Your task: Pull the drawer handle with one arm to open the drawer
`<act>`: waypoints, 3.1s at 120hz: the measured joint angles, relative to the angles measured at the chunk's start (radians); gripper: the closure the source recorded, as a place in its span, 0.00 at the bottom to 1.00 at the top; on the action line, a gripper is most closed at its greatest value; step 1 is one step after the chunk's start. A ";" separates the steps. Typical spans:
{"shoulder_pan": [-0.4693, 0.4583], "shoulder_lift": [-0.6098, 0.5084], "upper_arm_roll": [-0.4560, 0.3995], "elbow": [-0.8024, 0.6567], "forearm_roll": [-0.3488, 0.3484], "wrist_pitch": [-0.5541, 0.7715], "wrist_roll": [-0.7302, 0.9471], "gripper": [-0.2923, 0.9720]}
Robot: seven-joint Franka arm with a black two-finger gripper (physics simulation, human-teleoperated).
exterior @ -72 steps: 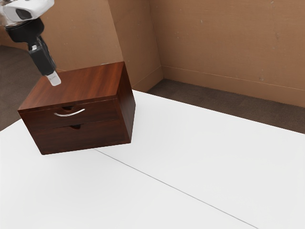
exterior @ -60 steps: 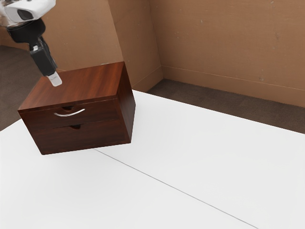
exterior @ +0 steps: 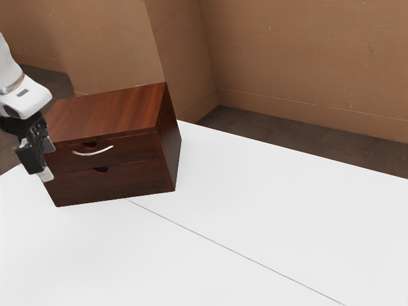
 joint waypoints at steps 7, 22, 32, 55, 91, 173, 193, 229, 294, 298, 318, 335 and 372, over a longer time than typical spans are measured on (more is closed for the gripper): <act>-0.003 0.028 0.001 0.000 0.017 0.041 0.053 0.23; 0.010 0.141 -0.001 0.045 0.019 0.103 0.169 0.23; 0.082 0.192 -0.019 0.062 -0.032 0.145 0.251 0.23; 0.138 0.186 -0.096 0.001 -0.049 0.306 0.415 0.23; 0.162 0.066 -0.093 -0.149 0.097 0.474 0.439 0.23; 0.188 0.217 -0.099 -0.054 0.040 0.485 0.181 0.52; 0.186 0.252 -0.099 -0.043 0.067 0.503 0.171 0.56; 0.191 0.289 -0.095 -0.019 0.066 0.516 0.163 0.58; 0.105 0.071 -0.094 -0.266 0.107 0.520 0.143 0.83; 0.100 0.038 -0.093 -0.297 0.113 0.520 0.142 0.83; 0.097 -0.094 -0.093 -0.412 0.134 0.518 0.140 0.84; 0.097 -0.193 -0.094 -0.493 0.149 0.515 0.137 0.84; 0.098 -0.335 -0.125 -0.585 0.169 0.487 0.133 0.84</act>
